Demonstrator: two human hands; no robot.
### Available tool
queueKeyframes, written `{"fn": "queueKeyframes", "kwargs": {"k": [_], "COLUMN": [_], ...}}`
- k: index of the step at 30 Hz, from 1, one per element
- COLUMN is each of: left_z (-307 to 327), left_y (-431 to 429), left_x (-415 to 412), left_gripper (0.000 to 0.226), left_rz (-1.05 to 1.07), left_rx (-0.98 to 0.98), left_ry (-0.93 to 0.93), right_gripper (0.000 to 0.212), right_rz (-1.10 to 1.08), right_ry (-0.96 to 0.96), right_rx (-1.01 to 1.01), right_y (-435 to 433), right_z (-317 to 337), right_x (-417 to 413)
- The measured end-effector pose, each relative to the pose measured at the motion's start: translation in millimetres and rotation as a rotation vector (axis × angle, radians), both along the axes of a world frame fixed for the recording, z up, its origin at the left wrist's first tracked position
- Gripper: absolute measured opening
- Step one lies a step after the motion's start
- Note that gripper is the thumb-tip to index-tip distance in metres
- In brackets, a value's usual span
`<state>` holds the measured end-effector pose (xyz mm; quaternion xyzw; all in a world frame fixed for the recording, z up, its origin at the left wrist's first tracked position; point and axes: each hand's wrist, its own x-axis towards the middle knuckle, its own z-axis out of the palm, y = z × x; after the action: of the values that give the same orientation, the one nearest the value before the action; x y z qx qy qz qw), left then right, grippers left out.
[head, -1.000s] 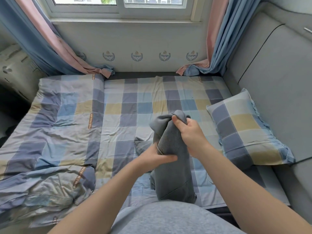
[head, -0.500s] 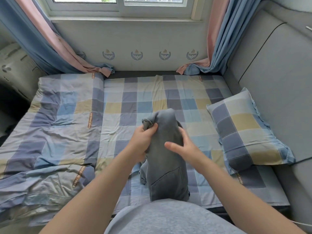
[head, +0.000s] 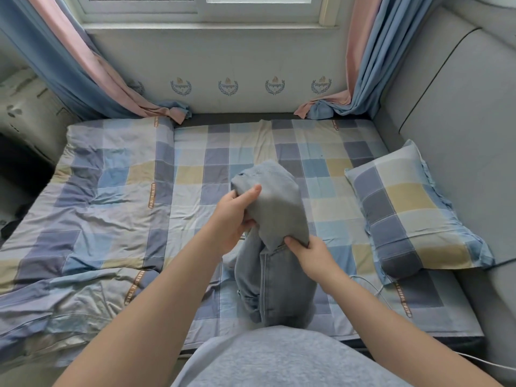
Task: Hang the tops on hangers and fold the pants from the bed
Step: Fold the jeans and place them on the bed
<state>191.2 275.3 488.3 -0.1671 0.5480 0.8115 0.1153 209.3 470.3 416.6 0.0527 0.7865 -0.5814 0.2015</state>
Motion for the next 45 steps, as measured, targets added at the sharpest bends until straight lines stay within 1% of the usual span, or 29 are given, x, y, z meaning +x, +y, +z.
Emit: {"fn": "queueKeyframes", "kwargs": {"k": [4,6,8,10,12,13,14,17,18,19,21,24,26,27,28,31,32,33,34,35,38,40,41,43,44,45], "left_z": [-22,-32,-42,-53,-57,-59,-59,-60,-59,-58,-52,-39,-31,-28,-24,-18,-18,-19,-21,-23,-28,-29,-30,-30,-30,-30], "left_y": [1,8,17,25,27,27,27,25,23,21,16,7,2,0,-2,-7,-8,-9,-9,-9,-9,-11,-12,-15,-17,-18], "left_x": [16,27,38,46,47,46,45,39,36,34,29,25,27,27,28,29,30,30,31,32,33,33,32,30,29,27], "left_gripper": [0.040,0.044,0.055,0.067,0.069,0.066,0.058,0.015,0.010,0.011,0.016,0.016,0.014,0.015,0.018,0.029,0.030,0.030,0.029,0.029,0.029,0.027,0.026,0.028,0.029,0.032], "left_rz": [-0.193,-0.309,-0.413,-0.445,-0.448,-0.455,-0.457,-0.353,-0.287,-0.218,-0.104,-0.001,0.031,0.047,0.060,0.061,0.056,0.051,0.043,0.031,-0.005,0.005,0.025,0.072,0.088,0.092], "left_rx": [-0.250,-0.331,-0.380,-0.416,-0.506,-0.566,-0.613,-0.690,-0.685,-0.644,-0.462,-0.190,-0.094,-0.053,-0.009,0.111,0.125,0.132,0.137,0.142,0.126,0.129,0.141,0.099,0.021,-0.097], "left_ry": [-0.039,-0.087,-0.126,-0.123,-0.102,-0.084,-0.061,0.012,0.020,0.017,-0.014,-0.102,-0.146,-0.165,-0.183,-0.238,-0.248,-0.254,-0.257,-0.258,-0.270,-0.270,-0.263,-0.238,-0.228,-0.226], "right_gripper": [0.015,0.020,0.024,0.023,0.023,0.023,0.022,0.022,0.022,0.020,0.018,0.015,0.016,0.022,0.035,0.087,0.098,0.104,0.103,0.095,0.045,0.014,0.006,0.020,0.023,0.024], "right_rz": [-0.198,-0.286,-0.345,-0.384,-0.394,-0.390,-0.375,-0.260,-0.218,-0.187,-0.161,-0.086,0.022,0.095,0.175,0.395,0.454,0.499,0.518,0.507,0.390,0.348,0.337,0.306,0.280,0.255], "right_ry": [-0.043,-0.093,-0.129,-0.144,-0.154,-0.158,-0.161,-0.147,-0.142,-0.139,-0.144,-0.138,-0.125,-0.124,-0.129,-0.183,-0.179,-0.144,-0.085,-0.008,0.213,0.237,0.226,0.220,0.232,0.252], "right_rx": [-0.098,-0.182,-0.258,-0.322,-0.393,-0.433,-0.474,-0.559,-0.568,-0.566,-0.533,-0.400,-0.286,-0.239,-0.205,-0.167,-0.136,-0.079,-0.016,0.033,0.114,0.155,0.174,0.220,0.244,0.261], "right_y": [1,3,3,0,-6,-8,-10,-7,-5,-2,3,8,9,10,11,15,15,14,12,10,7,11,14,19,21,22], "right_z": [16,25,32,37,40,42,45,51,54,55,54,42,31,26,21,11,9,8,6,4,-6,-8,-8,-4,1,6], "right_x": [-14,-21,-27,-29,-29,-28,-28,-25,-24,-24,-21,-13,-4,1,6,16,18,19,20,20,18,14,11,4,1,-2]}}
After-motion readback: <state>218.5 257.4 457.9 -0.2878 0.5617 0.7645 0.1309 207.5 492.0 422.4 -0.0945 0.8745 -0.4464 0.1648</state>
